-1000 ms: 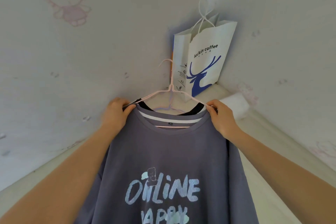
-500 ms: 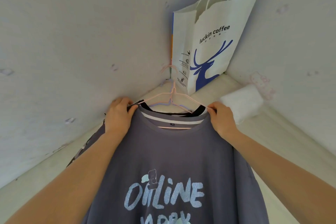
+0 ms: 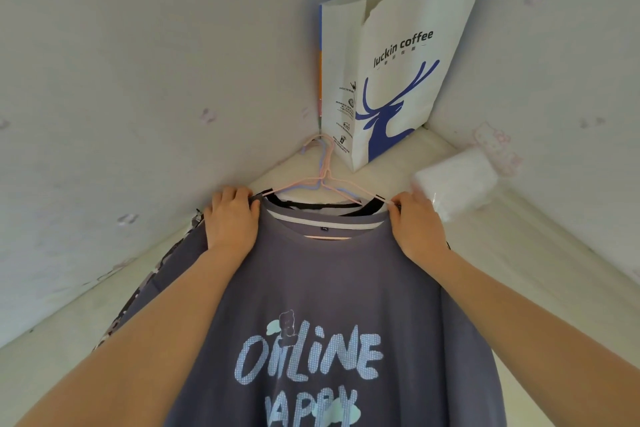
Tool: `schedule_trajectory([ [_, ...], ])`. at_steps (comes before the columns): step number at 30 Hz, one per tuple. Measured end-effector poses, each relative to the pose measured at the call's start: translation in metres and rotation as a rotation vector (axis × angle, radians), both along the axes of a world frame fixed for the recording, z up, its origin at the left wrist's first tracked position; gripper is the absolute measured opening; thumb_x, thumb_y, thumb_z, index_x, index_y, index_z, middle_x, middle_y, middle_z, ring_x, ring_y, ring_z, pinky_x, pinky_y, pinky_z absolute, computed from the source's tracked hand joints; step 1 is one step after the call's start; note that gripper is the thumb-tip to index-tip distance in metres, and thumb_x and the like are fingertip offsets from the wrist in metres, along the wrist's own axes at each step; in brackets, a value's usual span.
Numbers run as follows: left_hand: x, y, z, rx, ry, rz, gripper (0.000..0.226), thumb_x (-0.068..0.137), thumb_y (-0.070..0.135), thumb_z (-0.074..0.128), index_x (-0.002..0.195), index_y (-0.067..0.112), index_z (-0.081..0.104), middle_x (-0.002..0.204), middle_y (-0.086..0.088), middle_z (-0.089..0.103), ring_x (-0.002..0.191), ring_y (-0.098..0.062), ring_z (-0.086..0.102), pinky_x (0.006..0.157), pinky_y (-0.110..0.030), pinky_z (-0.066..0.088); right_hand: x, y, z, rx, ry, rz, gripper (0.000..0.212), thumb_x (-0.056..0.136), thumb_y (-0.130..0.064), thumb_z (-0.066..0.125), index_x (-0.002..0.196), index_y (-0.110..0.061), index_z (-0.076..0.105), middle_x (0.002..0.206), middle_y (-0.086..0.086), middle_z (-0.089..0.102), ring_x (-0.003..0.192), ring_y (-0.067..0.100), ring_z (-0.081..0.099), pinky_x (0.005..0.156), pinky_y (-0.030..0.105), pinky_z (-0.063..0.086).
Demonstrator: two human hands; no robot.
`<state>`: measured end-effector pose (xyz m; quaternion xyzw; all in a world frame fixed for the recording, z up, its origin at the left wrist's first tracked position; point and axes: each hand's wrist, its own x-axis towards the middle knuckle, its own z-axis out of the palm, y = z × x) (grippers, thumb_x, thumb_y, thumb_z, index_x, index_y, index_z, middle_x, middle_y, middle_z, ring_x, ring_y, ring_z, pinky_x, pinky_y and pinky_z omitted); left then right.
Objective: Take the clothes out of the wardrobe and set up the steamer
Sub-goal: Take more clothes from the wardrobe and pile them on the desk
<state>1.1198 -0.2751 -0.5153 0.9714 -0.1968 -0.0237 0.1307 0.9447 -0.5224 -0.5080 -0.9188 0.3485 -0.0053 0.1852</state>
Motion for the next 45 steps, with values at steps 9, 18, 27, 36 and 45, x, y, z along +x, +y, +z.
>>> schedule_trajectory([
  [9, -0.064, 0.019, 0.004, 0.055, -0.073, -0.151, 0.048, 0.094, 0.024, 0.052, 0.139, 0.010, 0.046, 0.145, -0.012, 0.043, 0.134, -0.036, 0.037, 0.109, -0.054, 0.027, -0.047, 0.040, 0.017, -0.104, 0.120, 0.207, 0.055, 0.101, -0.030, 0.036, 0.149, -0.007, 0.023, 0.156, 0.011, 0.023, 0.144, 0.028, 0.020, 0.118, 0.040, 0.018],
  [18, -0.184, 0.063, 0.000, 0.040, 0.025, -0.243, 0.047, 0.097, 0.028, 0.045, 0.143, 0.016, 0.042, 0.148, -0.006, 0.041, 0.138, -0.030, 0.034, 0.112, -0.052, 0.027, -0.113, 0.118, 0.026, -0.089, 0.186, 0.231, 0.055, 0.102, -0.033, 0.032, 0.151, -0.010, 0.018, 0.159, 0.010, 0.014, 0.147, 0.029, 0.009, 0.120, 0.044, 0.009],
  [27, -0.272, 0.138, 0.006, 0.063, 0.060, -0.370, 0.052, 0.098, 0.035, 0.042, 0.146, 0.017, 0.036, 0.149, -0.003, 0.041, 0.138, -0.028, 0.037, 0.111, -0.048, 0.030, -0.207, 0.221, 0.027, -0.139, 0.237, 0.193, 0.060, 0.100, -0.037, 0.039, 0.151, -0.010, 0.020, 0.159, 0.011, 0.017, 0.146, 0.032, 0.013, 0.117, 0.047, 0.011],
  [36, -0.351, 0.223, 0.005, 0.115, -0.008, -0.580, 0.061, 0.079, 0.032, 0.072, 0.134, 0.014, 0.054, 0.136, -0.007, 0.056, 0.122, -0.031, 0.055, 0.097, -0.049, 0.047, -0.304, 0.333, 0.020, -0.240, 0.202, 0.098, 0.063, 0.074, -0.032, 0.078, 0.126, -0.002, 0.060, 0.130, 0.016, 0.060, 0.123, 0.037, 0.054, 0.096, 0.052, 0.048],
  [45, -0.400, 0.271, 0.024, 0.091, -0.090, -0.772, 0.056, 0.078, 0.030, 0.074, 0.129, 0.012, 0.059, 0.128, -0.005, 0.062, 0.120, -0.030, 0.057, 0.096, -0.048, 0.049, -0.377, 0.407, 0.028, -0.250, 0.194, -0.085, 0.064, 0.065, -0.034, 0.084, 0.118, -0.003, 0.066, 0.117, 0.013, 0.067, 0.116, 0.035, 0.060, 0.091, 0.049, 0.052],
])
